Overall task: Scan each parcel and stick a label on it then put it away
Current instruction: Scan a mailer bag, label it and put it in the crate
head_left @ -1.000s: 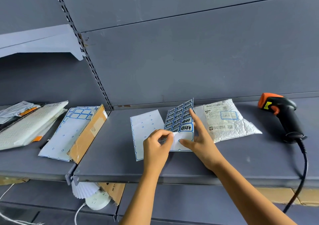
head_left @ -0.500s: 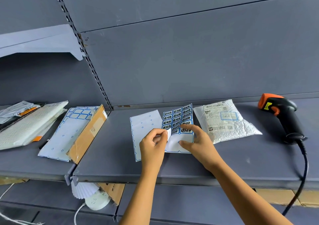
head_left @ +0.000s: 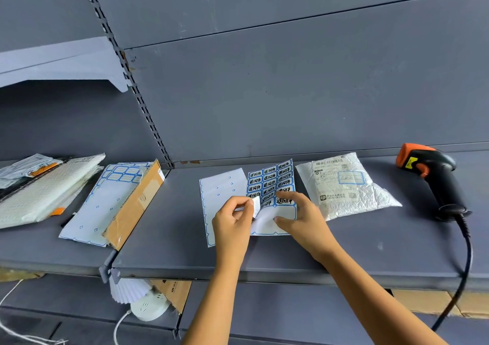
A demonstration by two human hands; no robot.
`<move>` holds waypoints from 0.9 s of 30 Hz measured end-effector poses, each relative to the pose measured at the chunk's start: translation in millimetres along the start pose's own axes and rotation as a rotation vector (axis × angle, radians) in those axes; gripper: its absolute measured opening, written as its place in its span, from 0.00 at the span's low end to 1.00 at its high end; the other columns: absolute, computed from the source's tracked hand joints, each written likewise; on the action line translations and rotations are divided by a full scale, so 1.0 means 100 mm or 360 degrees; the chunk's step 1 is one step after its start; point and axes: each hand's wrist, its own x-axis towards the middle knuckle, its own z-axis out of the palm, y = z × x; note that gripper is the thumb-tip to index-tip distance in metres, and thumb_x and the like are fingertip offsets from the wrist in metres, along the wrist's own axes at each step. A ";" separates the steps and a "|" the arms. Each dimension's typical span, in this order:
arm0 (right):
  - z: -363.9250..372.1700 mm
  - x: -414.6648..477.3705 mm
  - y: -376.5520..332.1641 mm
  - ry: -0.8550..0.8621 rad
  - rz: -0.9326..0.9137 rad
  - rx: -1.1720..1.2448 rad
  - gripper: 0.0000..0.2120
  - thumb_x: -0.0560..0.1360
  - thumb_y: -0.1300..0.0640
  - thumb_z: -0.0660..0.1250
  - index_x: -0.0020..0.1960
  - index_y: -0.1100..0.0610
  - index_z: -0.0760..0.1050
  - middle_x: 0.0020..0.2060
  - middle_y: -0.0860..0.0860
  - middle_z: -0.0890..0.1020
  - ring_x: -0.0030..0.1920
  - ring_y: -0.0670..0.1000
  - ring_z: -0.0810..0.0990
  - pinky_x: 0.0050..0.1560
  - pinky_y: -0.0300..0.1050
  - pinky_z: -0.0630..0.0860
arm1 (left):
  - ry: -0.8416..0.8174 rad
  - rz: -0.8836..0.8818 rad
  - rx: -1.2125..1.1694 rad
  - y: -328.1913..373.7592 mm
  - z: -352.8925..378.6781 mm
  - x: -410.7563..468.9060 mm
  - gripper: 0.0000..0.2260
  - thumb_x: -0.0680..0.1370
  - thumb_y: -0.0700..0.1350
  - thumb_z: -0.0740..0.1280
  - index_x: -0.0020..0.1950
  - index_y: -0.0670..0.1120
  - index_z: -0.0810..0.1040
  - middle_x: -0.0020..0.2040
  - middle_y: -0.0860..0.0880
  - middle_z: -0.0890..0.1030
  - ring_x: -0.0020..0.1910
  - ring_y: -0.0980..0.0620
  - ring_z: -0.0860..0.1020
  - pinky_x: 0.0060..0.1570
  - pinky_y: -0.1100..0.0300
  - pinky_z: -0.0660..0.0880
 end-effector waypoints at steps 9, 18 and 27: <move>0.06 0.02 -0.02 -0.0048 -0.0120 -0.0266 0.26 0.71 0.67 0.67 0.67 0.52 0.72 0.66 0.47 0.66 0.65 0.43 0.67 0.55 0.22 0.57 | 0.0035 -0.0085 -0.0177 -0.01 0.02 -0.01 0.07 0.78 0.40 0.65 0.41 0.49 0.77 0.41 0.54 0.83 0.42 0.48 0.83 0.42 0.51 0.81; 0.03 -0.09 -0.15 0.0321 -0.0007 -0.0025 0.07 0.75 0.53 0.69 0.38 0.54 0.78 0.39 0.46 0.74 0.40 0.46 0.75 0.44 0.37 0.70 | 0.0112 0.0591 0.0323 0.04 0.05 -0.06 0.06 0.77 0.46 0.64 0.43 0.45 0.77 0.43 0.52 0.80 0.42 0.54 0.79 0.41 0.71 0.72; -0.32 -0.08 -0.35 0.0119 0.0509 0.0781 0.10 0.74 0.58 0.70 0.37 0.61 0.74 0.24 0.51 0.64 0.23 0.46 0.60 0.24 0.35 0.59 | 0.0231 0.1492 0.0829 0.09 0.30 -0.13 0.01 0.77 0.45 0.66 0.47 0.48 0.76 0.43 0.50 0.79 0.42 0.48 0.74 0.43 0.56 0.70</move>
